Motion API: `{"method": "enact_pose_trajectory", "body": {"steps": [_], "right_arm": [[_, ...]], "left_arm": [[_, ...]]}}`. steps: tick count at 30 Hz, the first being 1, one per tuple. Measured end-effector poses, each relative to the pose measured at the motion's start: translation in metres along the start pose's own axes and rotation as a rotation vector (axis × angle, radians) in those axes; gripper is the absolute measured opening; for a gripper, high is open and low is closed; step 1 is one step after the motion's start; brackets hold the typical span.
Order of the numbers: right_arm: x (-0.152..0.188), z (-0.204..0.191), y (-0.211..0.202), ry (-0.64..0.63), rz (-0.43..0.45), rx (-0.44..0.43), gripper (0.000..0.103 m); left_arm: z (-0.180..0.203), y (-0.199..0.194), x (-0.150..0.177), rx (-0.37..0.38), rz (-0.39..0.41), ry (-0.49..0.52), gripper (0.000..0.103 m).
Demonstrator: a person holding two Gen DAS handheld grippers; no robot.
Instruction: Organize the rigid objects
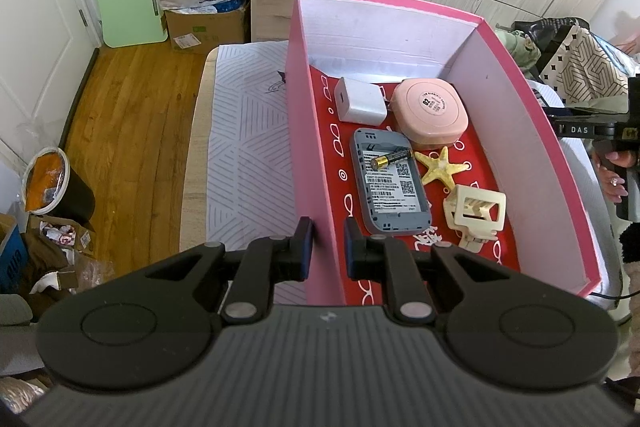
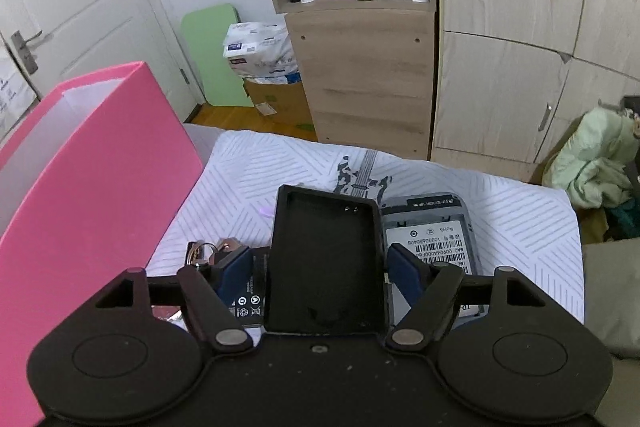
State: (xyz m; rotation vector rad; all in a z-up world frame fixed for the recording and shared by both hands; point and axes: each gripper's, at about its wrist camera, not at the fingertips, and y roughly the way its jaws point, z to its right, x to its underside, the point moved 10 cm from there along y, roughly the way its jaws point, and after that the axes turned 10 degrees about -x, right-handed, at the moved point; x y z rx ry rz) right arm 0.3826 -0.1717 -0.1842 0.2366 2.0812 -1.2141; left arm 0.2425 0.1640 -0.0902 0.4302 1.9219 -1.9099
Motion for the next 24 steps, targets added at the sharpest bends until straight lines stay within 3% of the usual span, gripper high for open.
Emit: {"method": "enact_pose_trajectory", "body": {"steps": [5,7,9,13,24], "right_arm": [[0.001,-0.002,0.002,-0.012,0.047,0.019,0.082],[0.003,-0.004,0.001,-0.031,0.068,0.052,0.069],[0.004,-0.004,-0.002,-0.042,0.080,0.083,0.068],[0.003,-0.002,-0.011,0.037,0.141,0.051,0.067],[0.001,-0.048,-0.050,-0.051,0.229,0.013,0.067]], "left_arm": [[0.000,0.000,0.000,0.002,-0.003,-0.008,0.014],[0.000,0.000,0.000,-0.001,-0.006,-0.005,0.014],[0.001,0.000,0.000,-0.007,-0.010,0.003,0.014],[0.002,0.000,-0.001,-0.011,-0.011,0.006,0.014],[0.000,0.000,0.000,-0.008,-0.011,-0.006,0.014]]}}
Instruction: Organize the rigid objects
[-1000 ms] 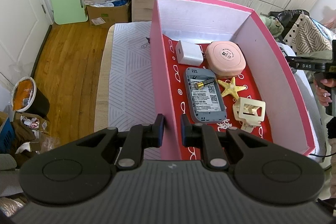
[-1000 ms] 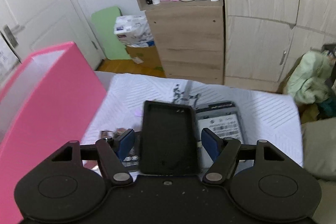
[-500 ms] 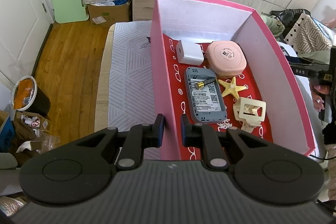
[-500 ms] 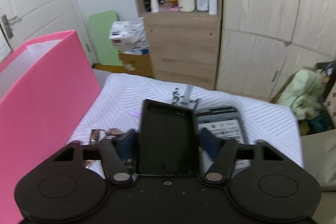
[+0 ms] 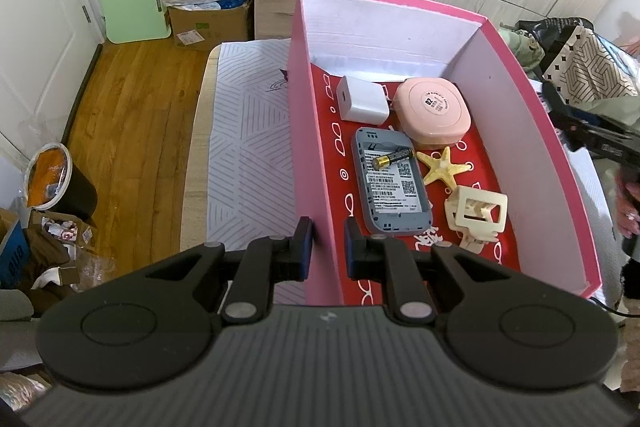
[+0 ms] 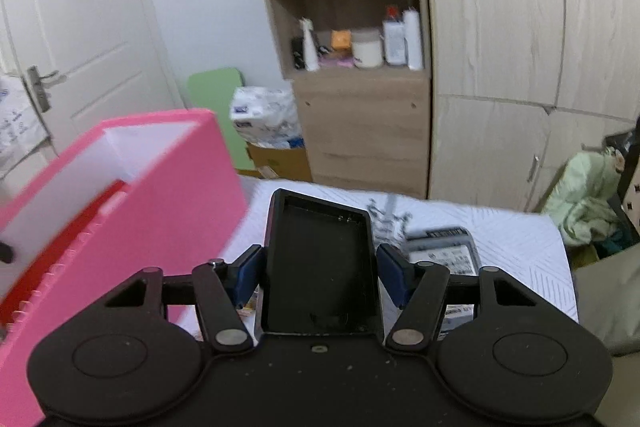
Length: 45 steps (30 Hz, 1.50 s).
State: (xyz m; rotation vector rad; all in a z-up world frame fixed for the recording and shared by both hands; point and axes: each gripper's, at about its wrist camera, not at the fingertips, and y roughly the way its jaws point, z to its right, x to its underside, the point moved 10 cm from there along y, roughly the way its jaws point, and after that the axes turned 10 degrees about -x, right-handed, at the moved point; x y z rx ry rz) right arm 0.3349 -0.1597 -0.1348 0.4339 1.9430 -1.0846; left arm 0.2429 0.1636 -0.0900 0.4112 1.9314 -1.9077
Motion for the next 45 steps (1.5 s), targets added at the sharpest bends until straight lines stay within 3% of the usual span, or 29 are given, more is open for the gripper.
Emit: {"method": "enact_pose_trajectory", "body": {"steps": [6,10,15,20,22,27,32,40,45], "right_arm": [[-0.029,-0.071,-0.040,-0.121,0.075,-0.163,0.067],[-0.041,-0.130,-0.051,-0.205,0.056,-0.327,0.067],[-0.022,-0.202,-0.041,-0.379,-0.131,-0.576,0.067],[0.001,-0.235,-0.011,-0.401,-0.347,-0.669,0.067],[0.012,-0.239,0.004,-0.372,-0.487,-0.723,0.067],[0.022,-0.240,0.043,-0.282,-0.702,-0.736,0.067],[0.029,-0.252,0.062,-0.264,-0.777,-0.742,0.067],[0.048,-0.258,0.072,-0.464,-0.800,-0.673,0.069],[0.033,-0.247,0.062,-0.439,-0.675,-0.655,0.071]], "left_arm": [[-0.001,0.000,0.000,0.004,0.000,-0.011,0.014],[0.000,0.000,0.001,0.001,0.002,-0.008,0.014],[0.000,-0.001,0.001,0.008,-0.004,0.006,0.014],[-0.001,-0.001,0.000,0.014,-0.004,0.004,0.014],[-0.002,0.000,0.000,0.023,-0.015,-0.011,0.014],[-0.001,0.000,-0.001,0.021,-0.016,-0.020,0.014],[-0.002,-0.001,-0.001,0.024,-0.013,-0.024,0.014],[-0.001,-0.001,-0.001,0.019,-0.004,-0.017,0.014],[-0.002,-0.001,-0.001,0.020,-0.006,-0.028,0.014]]}}
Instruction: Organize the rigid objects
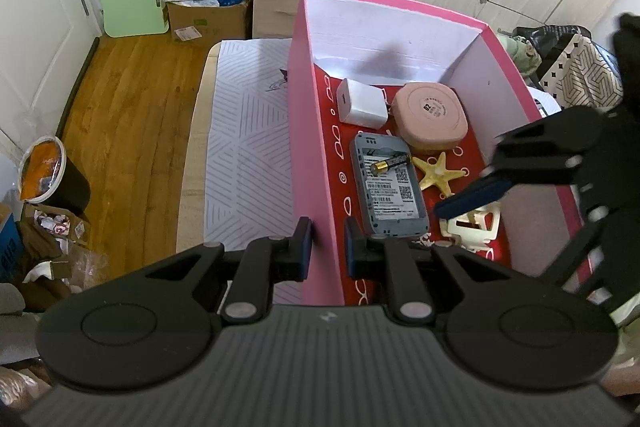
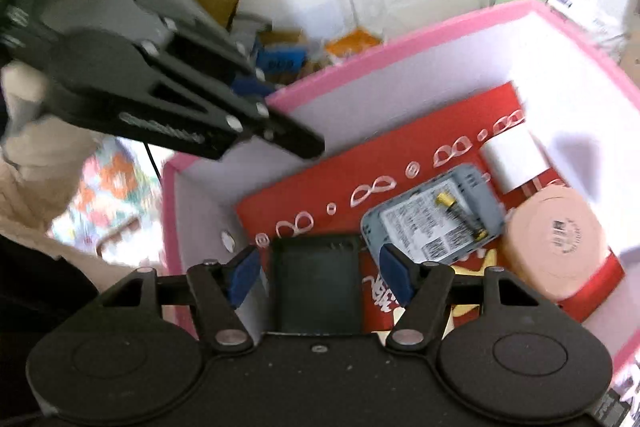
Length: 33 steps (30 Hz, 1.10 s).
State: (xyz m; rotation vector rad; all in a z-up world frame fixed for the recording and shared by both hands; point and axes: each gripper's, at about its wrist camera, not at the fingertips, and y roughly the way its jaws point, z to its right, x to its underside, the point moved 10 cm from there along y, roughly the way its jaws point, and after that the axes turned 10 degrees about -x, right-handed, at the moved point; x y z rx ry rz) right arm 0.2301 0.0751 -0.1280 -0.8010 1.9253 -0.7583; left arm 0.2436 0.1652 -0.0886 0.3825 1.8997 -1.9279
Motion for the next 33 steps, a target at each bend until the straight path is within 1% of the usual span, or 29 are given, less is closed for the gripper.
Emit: {"method": "enact_pose_trajectory", "body": {"steps": [3,4,6,7,9,12,15,19,21,24,27,29,33], "right_arm": [[0.001,-0.004,-0.034,0.007,0.142,0.027,0.071],[0.004,-0.007,-0.048,-0.005,0.196,0.048,0.073],[0.011,-0.015,-0.075,-0.056,0.276,0.077,0.077],[0.016,-0.018,-0.086,-0.069,0.310,0.092,0.077],[0.029,-0.018,-0.110,-0.058,0.371,0.134,0.077],[0.053,-0.016,-0.139,-0.011,0.428,0.198,0.077],[0.084,-0.008,-0.150,0.035,0.474,0.231,0.078],[0.123,0.019,-0.155,0.210,0.580,0.228,0.077],[0.142,0.034,-0.156,0.282,0.628,0.265,0.077],[0.163,0.051,-0.160,0.337,0.665,0.362,0.077],[0.177,0.067,-0.164,0.377,0.670,0.454,0.077],[0.189,0.080,-0.168,0.398,0.655,0.531,0.077],[0.206,0.110,-0.172,0.437,0.593,0.666,0.077]], "left_arm": [[0.001,0.000,0.000,-0.009,0.002,0.009,0.014],[0.001,0.000,0.000,-0.011,0.002,0.011,0.014],[0.001,-0.001,0.001,-0.013,0.002,0.010,0.014],[0.001,-0.001,0.001,-0.014,0.002,0.009,0.014],[0.001,0.000,0.000,-0.019,0.001,-0.001,0.014],[0.002,0.001,-0.001,-0.029,0.001,-0.012,0.014],[0.003,0.000,0.000,-0.041,0.007,-0.004,0.014],[0.002,0.000,0.001,-0.041,0.006,-0.014,0.014],[0.002,0.000,0.000,-0.041,0.005,-0.017,0.014],[0.002,0.000,0.000,-0.043,0.002,-0.021,0.014],[0.001,0.000,0.000,-0.043,0.003,-0.026,0.014],[0.001,0.000,0.000,-0.043,0.003,-0.027,0.014],[0.002,0.000,0.000,-0.045,0.006,-0.021,0.014]]}}
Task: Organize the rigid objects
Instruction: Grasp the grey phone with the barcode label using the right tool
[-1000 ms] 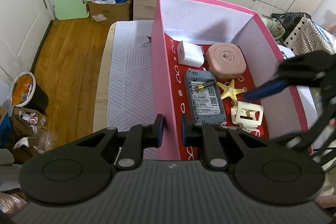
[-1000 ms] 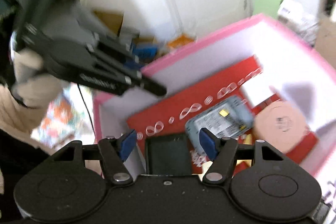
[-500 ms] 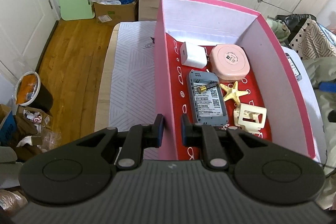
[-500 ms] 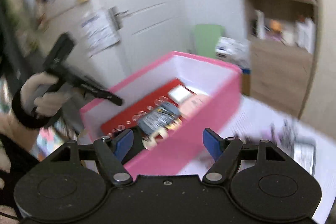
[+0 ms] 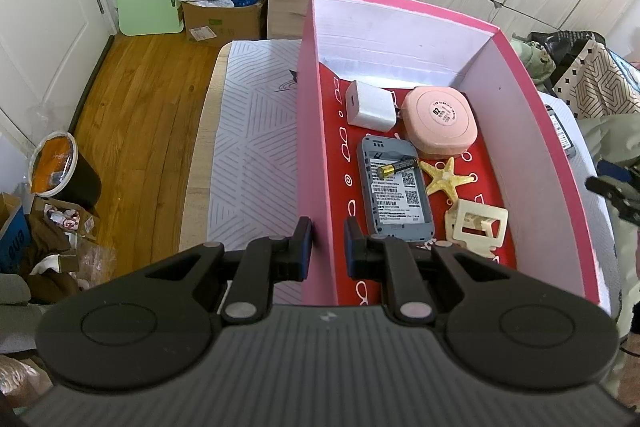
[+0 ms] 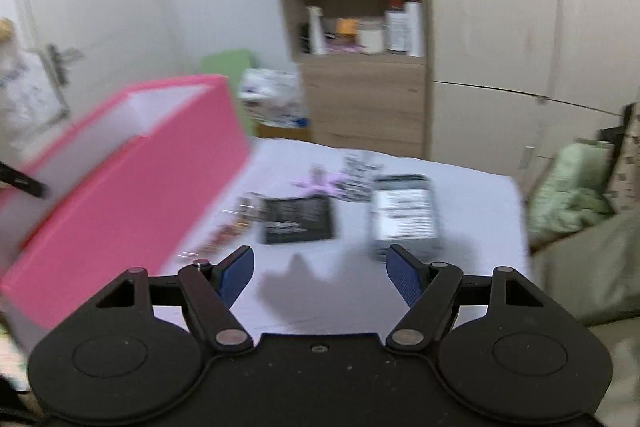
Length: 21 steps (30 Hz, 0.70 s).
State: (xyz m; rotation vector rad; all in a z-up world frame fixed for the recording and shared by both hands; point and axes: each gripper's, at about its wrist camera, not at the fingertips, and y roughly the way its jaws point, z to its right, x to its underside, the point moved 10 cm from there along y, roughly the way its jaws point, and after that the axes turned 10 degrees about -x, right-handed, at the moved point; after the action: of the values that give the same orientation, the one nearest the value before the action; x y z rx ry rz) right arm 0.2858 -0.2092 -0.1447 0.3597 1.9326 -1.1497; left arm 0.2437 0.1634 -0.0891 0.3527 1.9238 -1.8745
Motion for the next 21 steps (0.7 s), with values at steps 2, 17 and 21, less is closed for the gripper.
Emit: {"method": "enact_pose_trajectory", "body": {"steps": [2,17,21], "right_arm": [[-0.002,0.013,0.007,-0.010,-0.014,0.050,0.077],[-0.019,0.069,0.078,0.024,-0.168,0.046,0.077],[-0.024,0.062,0.088,-0.039,-0.149,0.070,0.078]], "left_arm": [[0.001,0.000,0.000,-0.005,0.004,0.009,0.014],[0.001,-0.002,0.000,-0.001,0.008,-0.007,0.014],[0.002,-0.001,-0.001,-0.008,0.019,0.005,0.014]]}}
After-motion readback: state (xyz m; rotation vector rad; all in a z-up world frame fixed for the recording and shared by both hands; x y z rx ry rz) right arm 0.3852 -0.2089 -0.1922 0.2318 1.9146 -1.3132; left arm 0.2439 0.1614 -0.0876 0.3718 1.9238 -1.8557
